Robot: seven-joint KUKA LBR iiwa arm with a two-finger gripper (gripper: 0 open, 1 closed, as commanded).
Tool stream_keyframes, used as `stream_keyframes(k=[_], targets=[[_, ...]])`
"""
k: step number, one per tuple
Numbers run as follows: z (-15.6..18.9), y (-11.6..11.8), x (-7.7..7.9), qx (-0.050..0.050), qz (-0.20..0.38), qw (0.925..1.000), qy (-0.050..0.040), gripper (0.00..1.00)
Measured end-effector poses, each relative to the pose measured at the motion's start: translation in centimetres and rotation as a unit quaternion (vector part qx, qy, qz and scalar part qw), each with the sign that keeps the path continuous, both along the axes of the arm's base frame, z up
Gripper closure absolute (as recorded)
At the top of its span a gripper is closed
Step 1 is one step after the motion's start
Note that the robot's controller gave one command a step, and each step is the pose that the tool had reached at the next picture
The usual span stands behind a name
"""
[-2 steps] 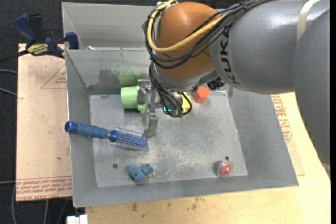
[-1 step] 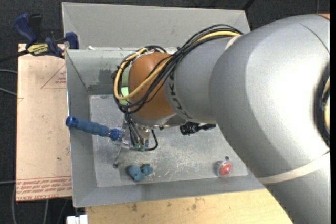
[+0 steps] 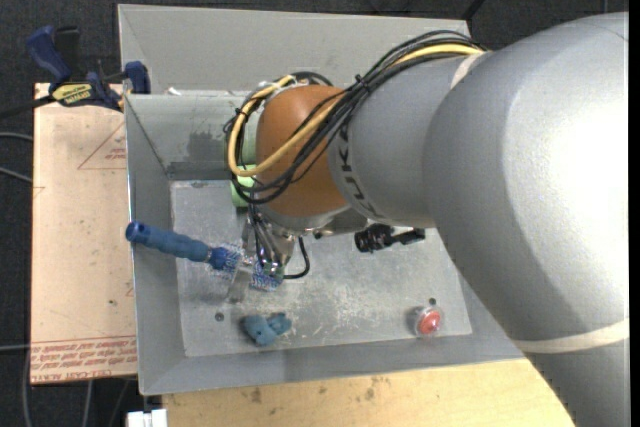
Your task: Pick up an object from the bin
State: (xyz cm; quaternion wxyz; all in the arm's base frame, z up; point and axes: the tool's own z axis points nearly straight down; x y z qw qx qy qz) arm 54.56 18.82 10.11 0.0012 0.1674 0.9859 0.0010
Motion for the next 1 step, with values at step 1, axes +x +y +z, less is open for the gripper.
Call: stream_keyframes(k=[1], targets=[[-0.2,-1.5,-0.67,-0.001,-0.064,0.998,0.002,0.0]])
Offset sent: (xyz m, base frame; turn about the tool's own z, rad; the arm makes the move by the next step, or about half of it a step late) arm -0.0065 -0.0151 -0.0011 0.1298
